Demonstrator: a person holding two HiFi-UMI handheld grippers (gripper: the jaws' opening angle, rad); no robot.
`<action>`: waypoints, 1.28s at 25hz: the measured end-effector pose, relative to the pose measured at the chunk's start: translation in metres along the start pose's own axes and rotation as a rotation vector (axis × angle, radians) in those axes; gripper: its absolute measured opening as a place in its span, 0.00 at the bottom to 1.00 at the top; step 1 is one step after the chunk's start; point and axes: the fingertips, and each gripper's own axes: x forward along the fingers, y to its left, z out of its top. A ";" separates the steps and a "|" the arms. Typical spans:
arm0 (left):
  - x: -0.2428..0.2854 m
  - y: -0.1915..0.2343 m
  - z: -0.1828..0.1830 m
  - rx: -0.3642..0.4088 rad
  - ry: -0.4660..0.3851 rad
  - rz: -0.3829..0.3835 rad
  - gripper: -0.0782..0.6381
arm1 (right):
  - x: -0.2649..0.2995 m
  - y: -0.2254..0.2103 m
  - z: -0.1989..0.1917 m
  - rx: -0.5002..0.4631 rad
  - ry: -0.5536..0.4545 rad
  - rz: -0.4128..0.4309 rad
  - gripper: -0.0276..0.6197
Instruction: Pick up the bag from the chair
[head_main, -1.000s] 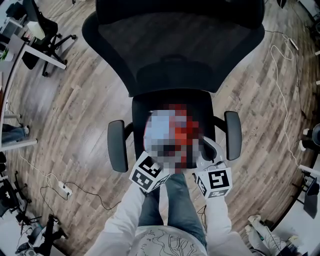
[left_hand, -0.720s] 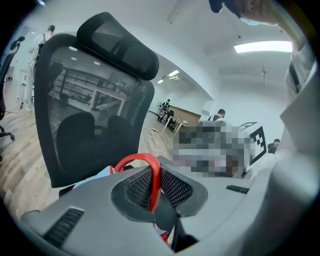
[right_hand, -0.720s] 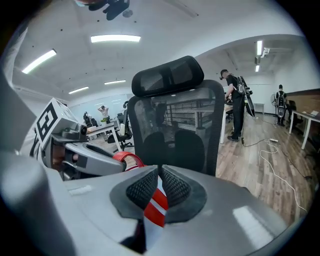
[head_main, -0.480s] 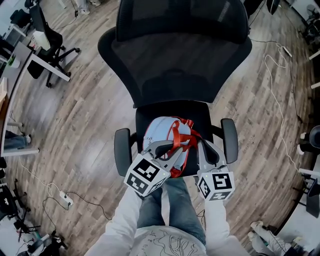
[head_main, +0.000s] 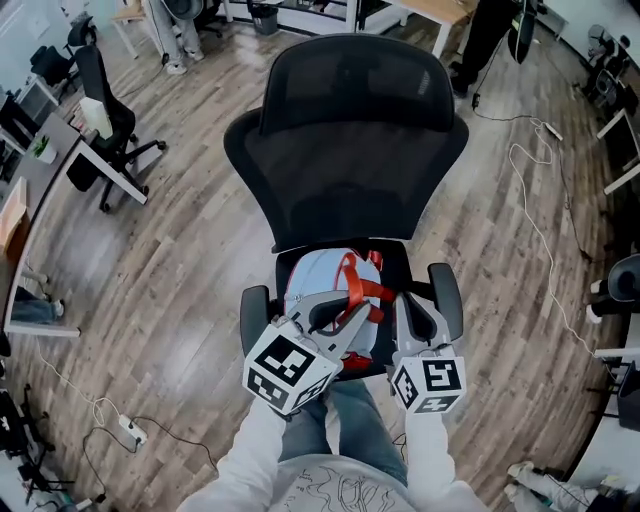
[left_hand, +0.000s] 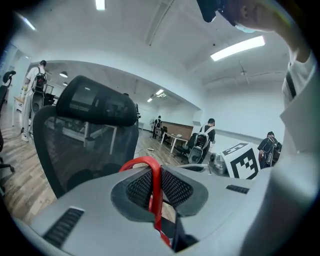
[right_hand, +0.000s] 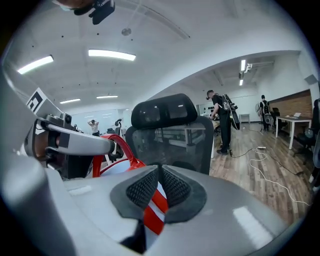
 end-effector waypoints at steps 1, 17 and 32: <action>-0.007 -0.005 0.007 0.002 -0.010 0.002 0.17 | -0.007 0.005 0.008 0.000 -0.010 -0.003 0.09; -0.077 -0.036 0.114 0.101 -0.194 0.076 0.18 | -0.060 0.039 0.114 -0.041 -0.230 -0.028 0.09; -0.108 -0.045 0.132 0.083 -0.275 0.134 0.18 | -0.095 0.047 0.167 -0.049 -0.360 -0.070 0.09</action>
